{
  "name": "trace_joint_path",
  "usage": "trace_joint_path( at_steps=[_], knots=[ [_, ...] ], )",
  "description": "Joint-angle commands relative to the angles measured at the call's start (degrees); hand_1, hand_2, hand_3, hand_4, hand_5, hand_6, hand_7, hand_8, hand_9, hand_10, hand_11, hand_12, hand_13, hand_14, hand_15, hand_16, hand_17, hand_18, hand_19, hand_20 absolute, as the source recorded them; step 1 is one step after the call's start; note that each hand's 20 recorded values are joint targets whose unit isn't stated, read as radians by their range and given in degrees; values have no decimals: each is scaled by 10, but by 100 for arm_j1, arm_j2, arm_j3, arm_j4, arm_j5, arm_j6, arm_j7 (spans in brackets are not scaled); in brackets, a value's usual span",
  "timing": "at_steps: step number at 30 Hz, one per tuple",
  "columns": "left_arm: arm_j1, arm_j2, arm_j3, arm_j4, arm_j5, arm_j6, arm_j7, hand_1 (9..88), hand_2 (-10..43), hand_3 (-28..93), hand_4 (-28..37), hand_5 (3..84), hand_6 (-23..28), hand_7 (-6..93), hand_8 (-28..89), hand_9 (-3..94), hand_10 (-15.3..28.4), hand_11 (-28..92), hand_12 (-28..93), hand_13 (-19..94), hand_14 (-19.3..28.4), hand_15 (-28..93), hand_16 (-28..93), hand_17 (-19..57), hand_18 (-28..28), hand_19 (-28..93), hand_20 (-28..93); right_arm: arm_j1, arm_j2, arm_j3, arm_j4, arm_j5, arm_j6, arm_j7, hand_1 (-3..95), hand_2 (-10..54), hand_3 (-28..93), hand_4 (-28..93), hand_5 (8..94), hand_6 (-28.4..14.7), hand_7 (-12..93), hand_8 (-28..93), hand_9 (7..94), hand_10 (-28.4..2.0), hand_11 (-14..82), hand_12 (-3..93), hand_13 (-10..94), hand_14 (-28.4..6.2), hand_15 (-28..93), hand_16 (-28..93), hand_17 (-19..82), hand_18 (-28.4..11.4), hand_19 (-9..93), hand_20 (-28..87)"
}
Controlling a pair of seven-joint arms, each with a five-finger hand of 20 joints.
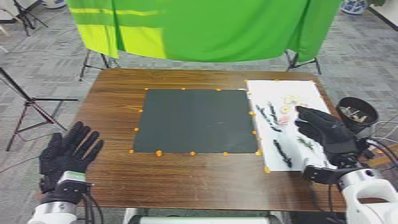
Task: Arrange flowers
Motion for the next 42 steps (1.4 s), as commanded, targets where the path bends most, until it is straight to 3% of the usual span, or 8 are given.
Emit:
trace_joint_path(
  at_steps=[1,9,14,21,27,30,36,42],
  knots=[
    [94,-73,14,-24,-41,-46,24,279,152,699,-283,463,91,97,-71,375,141,214,110,279,158,406,-65,-58,169,426,162,-125,88,63,-135,-382,207,190,171,-95,808,-283,383,-40,175,-124,342,-138,29,126,300,-143,84,170,135,-164,146,154],
    [117,-48,-8,-51,-89,110,66,279,152,698,-283,464,93,101,-68,372,142,220,114,278,160,408,-61,-58,169,425,163,-393,824,-295,-472,-4179,1530,1149,178,-95,793,-282,468,-45,189,-133,466,-143,109,138,455,-138,187,216,161,-194,353,201],
    [126,-55,-3,-56,-117,116,75,279,153,698,-283,467,96,103,-68,374,144,226,117,280,163,415,-59,-58,169,428,165,233,1441,-765,-326,-5977,114,2417,140,-95,748,-282,576,-45,238,-133,598,-167,219,181,542,-155,385,205,193,-215,545,233],
    [106,-58,10,-58,-149,150,51,280,156,697,-283,469,97,109,-69,380,145,237,120,283,165,423,-59,-58,171,430,167,755,1731,-1310,-317,-6469,-1096,2713,111,-95,665,-283,672,-43,338,-115,694,-190,311,252,608,-175,544,230,238,-238,671,270],
    [102,-50,-7,-51,-163,125,72,279,157,700,-283,471,97,113,-69,383,147,242,120,285,168,431,-60,-58,172,431,168,1536,1791,-2040,-237,-6602,-2335,3207,123,-95,659,-282,688,-45,385,-107,714,-190,322,260,624,-174,552,228,247,-243,679,263],
    [69,-56,-10,-26,48,158,-16,279,157,700,-283,471,97,113,-70,384,147,244,121,285,168,432,-60,-58,172,431,168,1721,1763,-2294,-209,-6701,-2879,3485,159,-95,651,-267,684,-49,315,-112,710,-195,284,245,619,-177,522,221,244,-246,671,243],
    [35,-36,-3,-8,-56,118,-41,279,158,699,-283,471,97,115,-69,383,149,245,122,285,169,435,-61,-59,173,432,169,1850,1570,-2345,-196,-6108,-3806,3841,195,-95,629,-265,687,-56,223,-98,706,-198,235,226,621,-174,459,210,237,-248,656,220],
    [51,-11,-49,-15,-119,137,-41,278,160,698,-283,471,97,117,-70,383,150,247,123,285,170,438,-61,-59,173,432,169,1756,1462,-2475,-133,-6054,-3897,3778,224,-95,646,-256,685,-58,184,-95,703,-198,217,219,622,-172,436,209,233,-248,652,212]
  ],
)
